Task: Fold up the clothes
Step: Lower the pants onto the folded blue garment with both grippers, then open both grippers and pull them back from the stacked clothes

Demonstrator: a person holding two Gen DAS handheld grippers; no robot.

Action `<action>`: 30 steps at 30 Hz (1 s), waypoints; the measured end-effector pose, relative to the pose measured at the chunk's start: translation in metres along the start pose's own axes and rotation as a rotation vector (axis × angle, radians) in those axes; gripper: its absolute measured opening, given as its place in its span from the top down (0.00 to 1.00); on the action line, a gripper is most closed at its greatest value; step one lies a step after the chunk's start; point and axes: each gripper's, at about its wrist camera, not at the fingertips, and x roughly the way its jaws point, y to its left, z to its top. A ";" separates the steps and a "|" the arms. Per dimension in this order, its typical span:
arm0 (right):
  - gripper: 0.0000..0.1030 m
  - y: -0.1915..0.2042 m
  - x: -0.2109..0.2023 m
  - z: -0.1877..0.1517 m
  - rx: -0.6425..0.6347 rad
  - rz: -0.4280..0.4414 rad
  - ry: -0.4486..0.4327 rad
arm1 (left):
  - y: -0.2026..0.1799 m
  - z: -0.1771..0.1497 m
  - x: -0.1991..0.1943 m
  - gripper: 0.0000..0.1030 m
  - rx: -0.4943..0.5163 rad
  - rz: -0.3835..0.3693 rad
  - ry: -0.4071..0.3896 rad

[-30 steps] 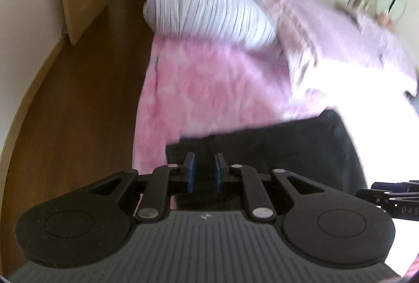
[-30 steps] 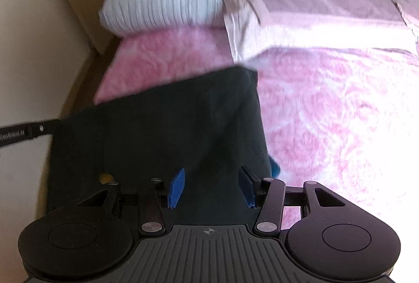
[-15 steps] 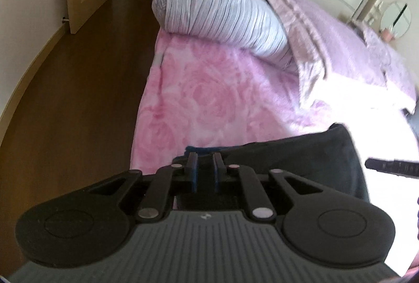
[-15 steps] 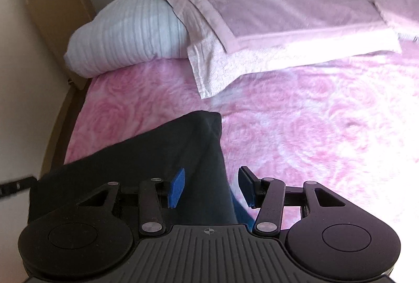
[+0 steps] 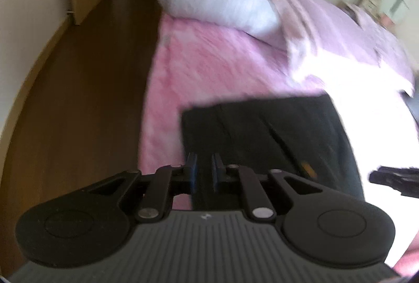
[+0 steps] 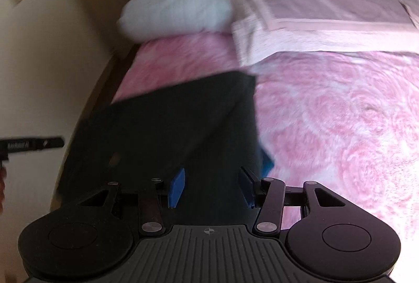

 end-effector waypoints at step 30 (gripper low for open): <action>0.51 0.051 -0.086 -0.058 -0.024 0.010 0.044 | -0.116 -0.033 -0.139 0.72 0.008 0.259 -0.072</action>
